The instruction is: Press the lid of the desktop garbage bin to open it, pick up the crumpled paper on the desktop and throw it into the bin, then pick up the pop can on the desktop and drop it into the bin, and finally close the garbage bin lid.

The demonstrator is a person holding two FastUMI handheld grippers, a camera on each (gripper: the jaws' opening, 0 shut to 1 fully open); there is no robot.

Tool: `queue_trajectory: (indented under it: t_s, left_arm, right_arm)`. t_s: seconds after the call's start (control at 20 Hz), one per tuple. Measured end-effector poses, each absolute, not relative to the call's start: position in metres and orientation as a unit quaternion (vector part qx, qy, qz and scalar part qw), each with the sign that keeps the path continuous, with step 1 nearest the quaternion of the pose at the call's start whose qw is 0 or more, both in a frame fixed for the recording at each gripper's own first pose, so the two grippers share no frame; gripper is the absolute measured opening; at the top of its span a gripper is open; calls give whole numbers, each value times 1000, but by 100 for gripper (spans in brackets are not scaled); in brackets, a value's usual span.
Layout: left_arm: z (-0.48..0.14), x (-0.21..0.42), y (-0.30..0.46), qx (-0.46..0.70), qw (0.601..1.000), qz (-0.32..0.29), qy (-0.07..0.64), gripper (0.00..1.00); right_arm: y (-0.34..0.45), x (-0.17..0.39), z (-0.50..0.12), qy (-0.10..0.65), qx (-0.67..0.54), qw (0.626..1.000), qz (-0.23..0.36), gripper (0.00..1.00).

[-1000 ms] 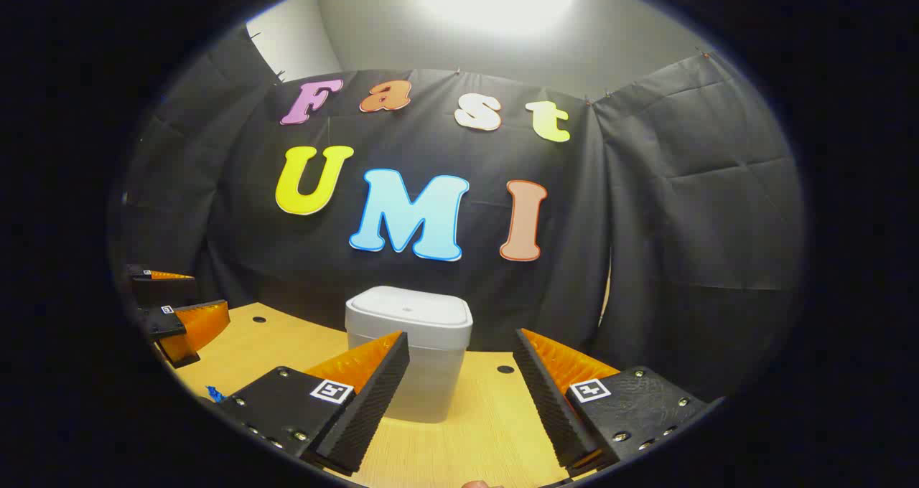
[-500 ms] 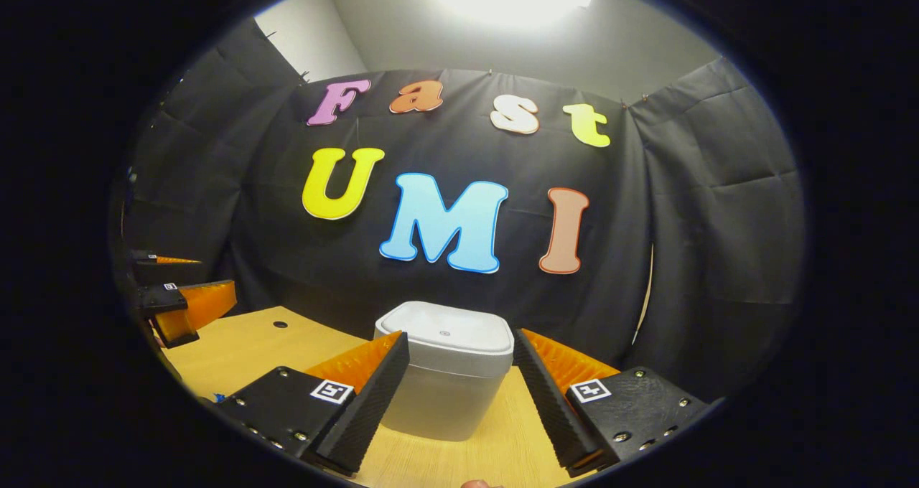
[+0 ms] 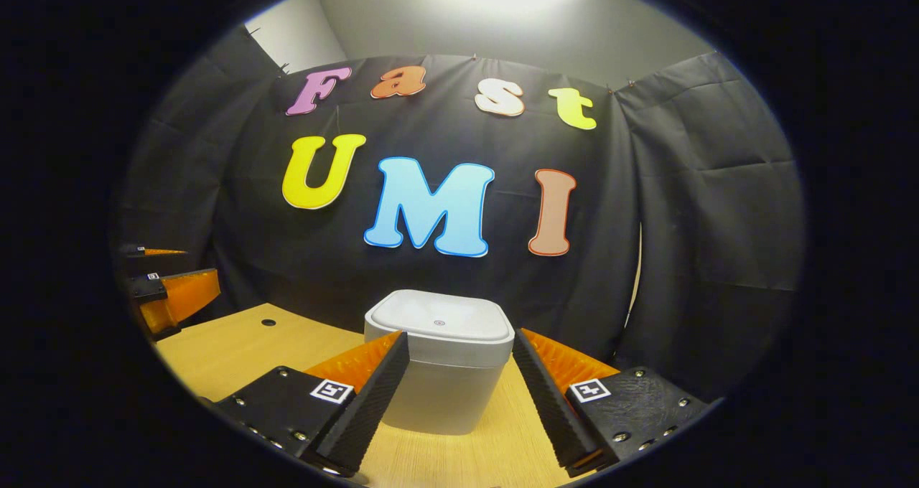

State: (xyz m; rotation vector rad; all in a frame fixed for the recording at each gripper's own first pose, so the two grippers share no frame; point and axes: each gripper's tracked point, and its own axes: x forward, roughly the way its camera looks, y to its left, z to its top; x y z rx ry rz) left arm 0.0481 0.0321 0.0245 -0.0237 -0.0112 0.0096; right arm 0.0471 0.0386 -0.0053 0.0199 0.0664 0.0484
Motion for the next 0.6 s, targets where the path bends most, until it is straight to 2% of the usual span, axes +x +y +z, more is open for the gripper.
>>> queue_trajectory:
  t_s: [0.15,0.2,0.25,0.3,0.35,0.45,0.55,0.6]
  left_arm:
    - [19,52,25,-16,1000,-6,0,99]
    - [19,52,26,-14,1000,-7,0,99]
    - [18,52,26,-13,1000,-8,0,99]
    - [17,54,25,-14,1000,-10,1,99]
    - [16,54,24,-16,1000,-9,1,99]
    - [13,55,24,-18,1000,-7,5,95]
    - [9,56,25,-16,1000,-5,7,99]
    - [7,57,25,-15,1000,-4,8,99]
  right_arm:
    - [39,46,-10,44,24,998,26,90]
    - [41,48,-10,49,28,998,26,82]
    - [38,48,-12,51,30,998,21,80]
    - [36,48,-13,55,32,998,20,65]
    - [40,51,-17,61,34,997,26,61]
    - [42,53,-21,67,27,997,33,58]
    - [37,59,-21,66,16,997,24,48]
    - [34,62,-18,58,17,998,12,29]
